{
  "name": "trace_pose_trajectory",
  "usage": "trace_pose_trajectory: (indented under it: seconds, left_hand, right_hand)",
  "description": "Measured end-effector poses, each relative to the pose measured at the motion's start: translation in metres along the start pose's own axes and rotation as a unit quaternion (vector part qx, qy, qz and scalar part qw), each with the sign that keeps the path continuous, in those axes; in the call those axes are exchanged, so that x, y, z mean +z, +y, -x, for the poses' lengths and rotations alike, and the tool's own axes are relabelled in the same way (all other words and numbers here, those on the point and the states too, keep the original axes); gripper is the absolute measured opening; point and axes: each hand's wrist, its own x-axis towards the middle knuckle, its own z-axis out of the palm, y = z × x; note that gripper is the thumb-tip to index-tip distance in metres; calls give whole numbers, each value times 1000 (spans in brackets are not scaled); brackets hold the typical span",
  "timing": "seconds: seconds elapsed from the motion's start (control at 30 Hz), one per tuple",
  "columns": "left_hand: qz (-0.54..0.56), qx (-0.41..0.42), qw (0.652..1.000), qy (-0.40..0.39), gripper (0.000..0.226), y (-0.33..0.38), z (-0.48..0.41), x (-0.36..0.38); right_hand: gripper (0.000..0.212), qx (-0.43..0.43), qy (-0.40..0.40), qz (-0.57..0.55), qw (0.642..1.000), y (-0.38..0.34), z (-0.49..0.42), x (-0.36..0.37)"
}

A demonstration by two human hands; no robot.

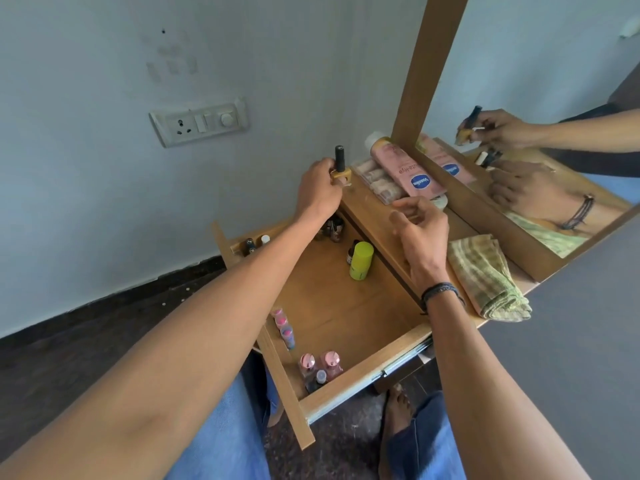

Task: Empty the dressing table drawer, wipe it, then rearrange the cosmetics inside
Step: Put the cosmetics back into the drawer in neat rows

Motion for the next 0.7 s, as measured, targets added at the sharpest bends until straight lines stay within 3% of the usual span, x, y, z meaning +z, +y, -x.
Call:
trace_pose_trajectory:
  seconds: [0.23,0.33,0.43,0.57,0.7]
  left_hand:
    - [-22,-1,999,-28,14,-50,81,-73]
    - [-68,-18,997,-6,14,-79,109,-89]
    - [-70,-10,997,-32,22,-92,126,-92]
    - [-169,46,981,-80,23,-95,141,-88]
    - [-193,51,978,-66,28,-96,147,-85]
  right_hand:
    - [15,-50,-52,42,996,-10,18,2]
    - [17,-116,-132,82,981,-12,45,21]
    - [26,-165,-228,108,954,-10,74,50]
    - [31,-142,-281,92,945,-10,94,80]
    - [27,-117,-297,109,941,-2,97,84]
